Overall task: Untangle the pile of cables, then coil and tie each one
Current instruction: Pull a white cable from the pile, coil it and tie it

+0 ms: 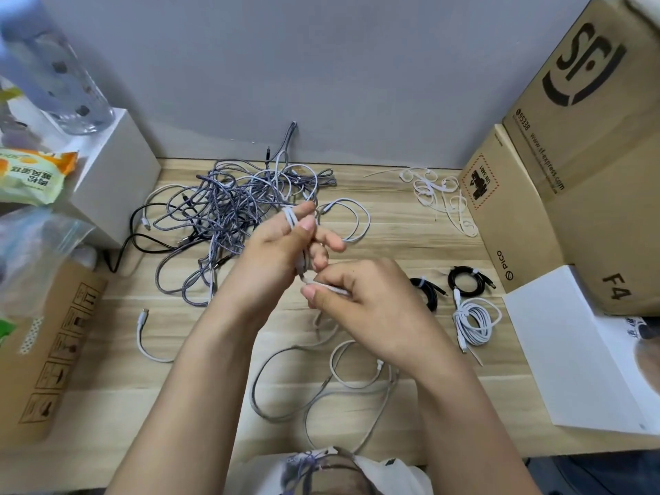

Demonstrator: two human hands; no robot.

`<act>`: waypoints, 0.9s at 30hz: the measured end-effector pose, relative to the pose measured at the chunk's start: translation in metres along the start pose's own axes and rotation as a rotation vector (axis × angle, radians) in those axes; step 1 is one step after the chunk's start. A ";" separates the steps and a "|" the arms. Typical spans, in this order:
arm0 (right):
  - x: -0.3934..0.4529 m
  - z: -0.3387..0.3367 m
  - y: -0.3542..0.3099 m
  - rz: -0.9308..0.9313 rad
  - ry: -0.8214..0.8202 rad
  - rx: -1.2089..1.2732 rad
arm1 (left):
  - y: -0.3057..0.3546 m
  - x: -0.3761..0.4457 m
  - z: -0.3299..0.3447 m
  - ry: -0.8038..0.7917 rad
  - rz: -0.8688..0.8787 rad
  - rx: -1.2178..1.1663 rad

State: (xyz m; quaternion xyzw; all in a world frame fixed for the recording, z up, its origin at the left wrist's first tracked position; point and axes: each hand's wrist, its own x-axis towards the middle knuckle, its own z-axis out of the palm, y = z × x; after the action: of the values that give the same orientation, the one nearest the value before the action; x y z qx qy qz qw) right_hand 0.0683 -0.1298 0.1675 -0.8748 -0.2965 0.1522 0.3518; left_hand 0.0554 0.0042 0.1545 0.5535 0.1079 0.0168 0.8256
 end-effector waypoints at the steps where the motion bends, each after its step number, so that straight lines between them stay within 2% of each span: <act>1: -0.001 -0.002 -0.002 -0.009 0.039 0.036 | -0.001 -0.002 0.000 -0.022 -0.021 0.067; 5: -0.004 -0.013 -0.007 -0.082 0.162 0.308 | 0.001 -0.009 -0.001 -0.108 -0.088 0.378; 8: -0.004 -0.016 -0.006 -0.088 0.271 0.412 | 0.004 -0.015 -0.001 -0.279 -0.126 0.420; 10: -0.003 -0.015 -0.004 -0.080 0.310 0.491 | 0.005 -0.016 -0.004 -0.369 -0.173 0.300; 13: 0.000 -0.012 0.001 -0.071 0.361 0.582 | 0.005 -0.016 -0.012 -0.498 -0.240 -0.042; 18: 0.007 -0.007 0.009 -0.045 0.428 0.524 | 0.007 -0.013 -0.015 -0.756 -0.300 -0.447; 20: 0.009 -0.005 0.007 -0.082 0.392 0.484 | 0.011 -0.013 -0.013 -0.745 -0.325 -0.658; 22: 0.010 -0.003 0.006 -0.077 0.321 0.468 | 0.021 -0.013 -0.013 -0.651 -0.323 -0.798; 27: 0.009 0.002 0.010 -0.030 0.066 0.428 | 0.027 -0.011 -0.019 -0.446 -0.265 -0.937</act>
State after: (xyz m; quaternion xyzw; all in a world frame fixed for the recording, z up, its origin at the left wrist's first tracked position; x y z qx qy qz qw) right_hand 0.0785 -0.1292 0.1587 -0.7801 -0.2584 0.1779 0.5414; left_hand 0.0438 0.0304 0.1738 0.0972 -0.0202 -0.1590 0.9823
